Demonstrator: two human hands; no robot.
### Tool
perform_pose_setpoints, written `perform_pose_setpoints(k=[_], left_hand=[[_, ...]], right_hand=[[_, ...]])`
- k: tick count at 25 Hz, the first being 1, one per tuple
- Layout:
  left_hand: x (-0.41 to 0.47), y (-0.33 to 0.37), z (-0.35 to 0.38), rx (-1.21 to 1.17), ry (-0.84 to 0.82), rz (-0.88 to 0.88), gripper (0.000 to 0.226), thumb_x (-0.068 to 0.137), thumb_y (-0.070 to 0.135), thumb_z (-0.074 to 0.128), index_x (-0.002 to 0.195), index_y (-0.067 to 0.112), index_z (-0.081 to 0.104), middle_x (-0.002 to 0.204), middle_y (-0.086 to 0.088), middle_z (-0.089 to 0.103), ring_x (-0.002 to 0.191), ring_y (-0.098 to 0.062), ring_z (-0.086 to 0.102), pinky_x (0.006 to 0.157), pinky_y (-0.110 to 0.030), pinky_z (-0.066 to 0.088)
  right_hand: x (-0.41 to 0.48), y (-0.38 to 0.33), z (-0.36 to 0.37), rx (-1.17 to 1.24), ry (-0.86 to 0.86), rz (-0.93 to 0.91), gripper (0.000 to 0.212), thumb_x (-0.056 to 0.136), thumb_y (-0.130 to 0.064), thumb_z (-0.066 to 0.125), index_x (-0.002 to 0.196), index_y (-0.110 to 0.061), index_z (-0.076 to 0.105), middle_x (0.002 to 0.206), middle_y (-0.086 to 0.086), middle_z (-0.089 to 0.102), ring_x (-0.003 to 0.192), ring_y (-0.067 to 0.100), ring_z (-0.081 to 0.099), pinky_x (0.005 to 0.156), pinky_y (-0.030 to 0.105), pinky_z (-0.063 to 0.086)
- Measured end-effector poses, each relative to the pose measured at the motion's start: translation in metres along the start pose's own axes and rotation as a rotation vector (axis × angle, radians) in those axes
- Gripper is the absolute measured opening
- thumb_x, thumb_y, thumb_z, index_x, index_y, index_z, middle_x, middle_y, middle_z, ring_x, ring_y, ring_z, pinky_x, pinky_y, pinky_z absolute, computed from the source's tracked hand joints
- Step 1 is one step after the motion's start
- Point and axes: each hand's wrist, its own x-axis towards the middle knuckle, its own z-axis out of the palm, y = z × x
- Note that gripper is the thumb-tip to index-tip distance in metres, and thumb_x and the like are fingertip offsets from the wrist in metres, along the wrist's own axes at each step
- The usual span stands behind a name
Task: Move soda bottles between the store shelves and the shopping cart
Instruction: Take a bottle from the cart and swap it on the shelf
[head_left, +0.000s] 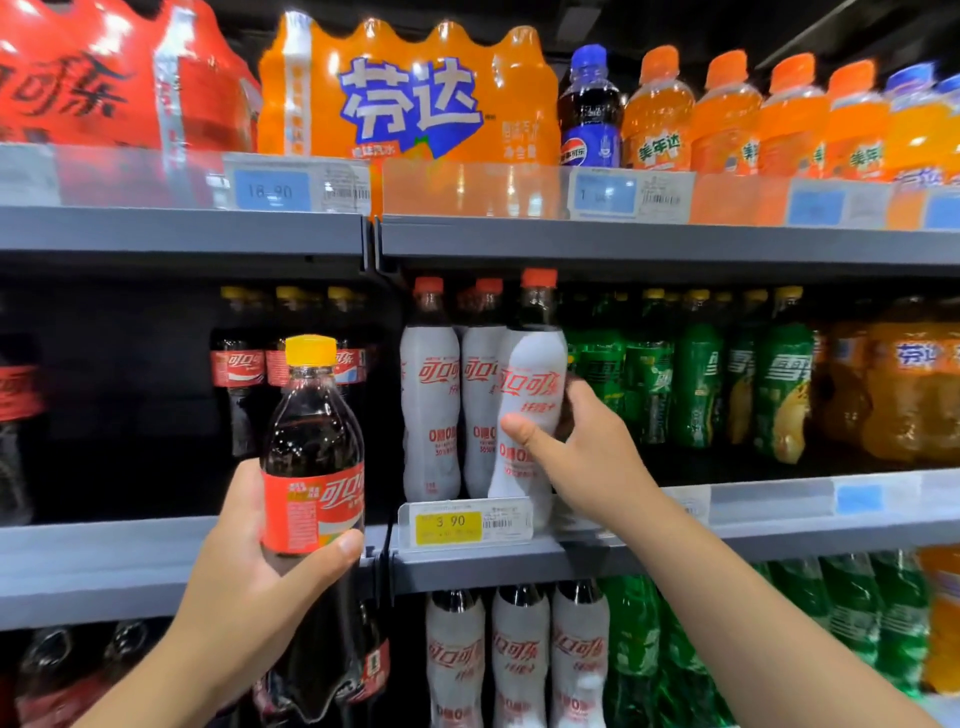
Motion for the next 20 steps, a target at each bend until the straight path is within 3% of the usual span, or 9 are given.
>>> perform_pose_setpoints(k=[2, 6, 11, 13, 16, 20], left_hand=[[-0.001, -0.001, 0.004, 0.005, 0.003, 0.004, 0.049, 0.056, 0.062, 0.07, 0.101, 0.058, 0.051, 0.105, 0.023, 0.064, 0.09, 0.002, 0.066, 0.068, -0.026, 0.046], [-0.004, -0.006, 0.004, -0.002, -0.02, -0.005, 0.053, 0.059, 0.063, 0.071, 0.107, 0.055, 0.05, 0.108, 0.019, 0.067, 0.092, -0.001, 0.067, 0.071, -0.028, 0.048], [-0.003, -0.012, 0.003, -0.025, -0.027, -0.014, 0.05, 0.059, 0.062, 0.073, 0.102, 0.053, 0.052, 0.106, 0.015, 0.067, 0.09, -0.005, 0.068, 0.071, -0.028, 0.049], [-0.002, -0.012, 0.003, -0.023, -0.031, -0.009, 0.048, 0.059, 0.062, 0.072, 0.101, 0.052, 0.051, 0.104, 0.017, 0.065, 0.089, -0.004, 0.066, 0.07, -0.025, 0.046], [0.002, -0.014, -0.002, -0.032, -0.04, -0.007, 0.047, 0.06, 0.062, 0.072, 0.101, 0.049, 0.051, 0.103, 0.016, 0.065, 0.089, -0.004, 0.066, 0.07, -0.024, 0.046], [0.006, -0.014, -0.011, -0.047, -0.057, 0.018, 0.047, 0.06, 0.062, 0.072, 0.102, 0.053, 0.052, 0.104, 0.021, 0.066, 0.09, 0.0, 0.067, 0.065, -0.021, 0.048]], right_hand=[[0.005, -0.004, 0.004, -0.018, -0.022, 0.013, 0.043, 0.085, -0.053, 0.074, 0.114, -0.029, 0.053, 0.099, -0.021, 0.061, 0.091, -0.002, 0.062, 0.079, 0.024, 0.055], [0.006, -0.008, 0.009, -0.033, -0.01, 0.026, 0.049, 0.078, -0.057, 0.079, 0.111, -0.035, 0.049, 0.09, -0.026, 0.055, 0.081, -0.01, 0.054, 0.064, 0.009, 0.042], [0.006, -0.014, 0.011, -0.08, 0.02, 0.035, 0.051, 0.075, -0.057, 0.082, 0.109, -0.033, 0.052, 0.096, -0.017, 0.059, 0.086, 0.001, 0.058, 0.067, 0.012, 0.042], [0.005, -0.017, 0.012, -0.092, 0.029, 0.039, 0.049, 0.076, -0.055, 0.081, 0.108, -0.031, 0.053, 0.098, -0.015, 0.06, 0.087, 0.003, 0.059, 0.07, 0.014, 0.045], [0.002, -0.018, 0.008, -0.095, 0.006, 0.098, 0.045, 0.083, -0.051, 0.077, 0.109, -0.021, 0.056, 0.104, -0.009, 0.065, 0.093, 0.01, 0.064, 0.079, 0.03, 0.056], [-0.001, -0.024, 0.003, -0.092, -0.075, 0.109, 0.028, 0.092, -0.046, 0.069, 0.105, -0.026, 0.054, 0.103, -0.012, 0.065, 0.088, 0.001, 0.062, 0.068, 0.023, 0.049]])
